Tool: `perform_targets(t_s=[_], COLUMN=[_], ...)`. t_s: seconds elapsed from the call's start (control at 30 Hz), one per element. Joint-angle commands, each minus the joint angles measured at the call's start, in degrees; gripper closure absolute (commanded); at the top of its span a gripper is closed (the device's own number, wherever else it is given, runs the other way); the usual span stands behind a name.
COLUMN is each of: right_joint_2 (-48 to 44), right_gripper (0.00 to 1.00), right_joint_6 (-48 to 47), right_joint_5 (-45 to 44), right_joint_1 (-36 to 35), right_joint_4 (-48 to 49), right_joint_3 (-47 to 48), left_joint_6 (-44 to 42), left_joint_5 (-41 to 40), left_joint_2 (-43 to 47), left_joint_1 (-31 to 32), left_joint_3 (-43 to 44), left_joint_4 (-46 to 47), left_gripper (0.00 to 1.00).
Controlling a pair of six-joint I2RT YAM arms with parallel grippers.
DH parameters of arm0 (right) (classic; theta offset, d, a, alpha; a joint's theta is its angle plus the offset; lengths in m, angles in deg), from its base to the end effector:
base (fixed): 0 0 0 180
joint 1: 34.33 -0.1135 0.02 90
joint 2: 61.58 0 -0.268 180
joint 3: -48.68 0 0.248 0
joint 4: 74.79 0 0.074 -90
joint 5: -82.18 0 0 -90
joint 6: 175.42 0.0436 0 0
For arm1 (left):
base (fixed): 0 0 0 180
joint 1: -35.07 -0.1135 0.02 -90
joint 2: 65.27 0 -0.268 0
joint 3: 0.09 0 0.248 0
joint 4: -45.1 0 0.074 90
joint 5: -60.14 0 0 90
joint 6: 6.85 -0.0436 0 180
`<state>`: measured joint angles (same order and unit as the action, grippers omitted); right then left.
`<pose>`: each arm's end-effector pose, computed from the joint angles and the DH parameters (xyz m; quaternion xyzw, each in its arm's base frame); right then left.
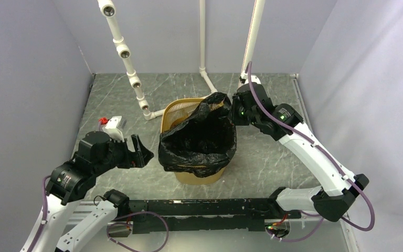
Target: Put the trash bags into the trash bin
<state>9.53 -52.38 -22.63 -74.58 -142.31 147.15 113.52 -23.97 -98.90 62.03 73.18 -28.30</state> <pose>0.1921 0.1480 0.4061 -0.0024 0.9010 0.1556 0.4050 0.0741 -0.0427 0.3549 -0.0020 0.8811 -0.2655 0.3913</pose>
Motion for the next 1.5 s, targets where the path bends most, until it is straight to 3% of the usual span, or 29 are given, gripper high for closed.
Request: perform_targets(t_s=[0.0, 0.17, 0.63, 0.93, 1.2, 1.27, 1.37, 1.47], right_joint_2=[0.3, 1.5, 13.5, 20.0, 22.7, 23.4, 24.0, 23.7], right_gripper=[1.00, 1.00, 1.00, 0.92, 0.69, 0.58, 0.33, 0.22], right_joint_6=[-6.2, -13.2, -36.0, -43.9, -41.8, -41.3, -40.0, -38.6], right_joint_5=[1.7, 4.6, 24.3, 26.4, 24.1, 23.7, 21.4, 18.4], right_joint_1=[0.0, 0.0, 0.2, 0.3, 0.3, 0.3, 0.3, 0.3], right_joint_4=[3.2, 3.3, -6.5, -11.3, -12.9, -13.7, -14.3, -14.6], right_joint_3=[4.2, 5.0, 18.2, 26.6, 30.7, 32.2, 34.2, 35.9], left_joint_6=[-0.3, -1.4, -4.3, -4.0, -6.0, -6.3, -6.5, -6.5], left_joint_5=[-6.5, -9.6, -8.0, -7.4, 0.5, 2.8, 5.4, 6.4], left_joint_2=[1.3, -0.9, -4.3, -3.3, -6.3, -7.0, -7.5, -8.1], left_joint_1=[-0.1, -0.1, -0.1, -0.1, -0.1, -0.1, -0.1, -0.1], left_joint_3=[2.4, 7.7, 14.3, 15.4, 20.0, 20.6, 20.8, 20.5], left_joint_4=[-0.7, -1.6, -3.3, -2.9, -0.6, 0.1, 1.1, 1.9], left_gripper=[0.07, 0.07, 0.07, 0.07, 0.07, 0.07, 0.07, 0.07])
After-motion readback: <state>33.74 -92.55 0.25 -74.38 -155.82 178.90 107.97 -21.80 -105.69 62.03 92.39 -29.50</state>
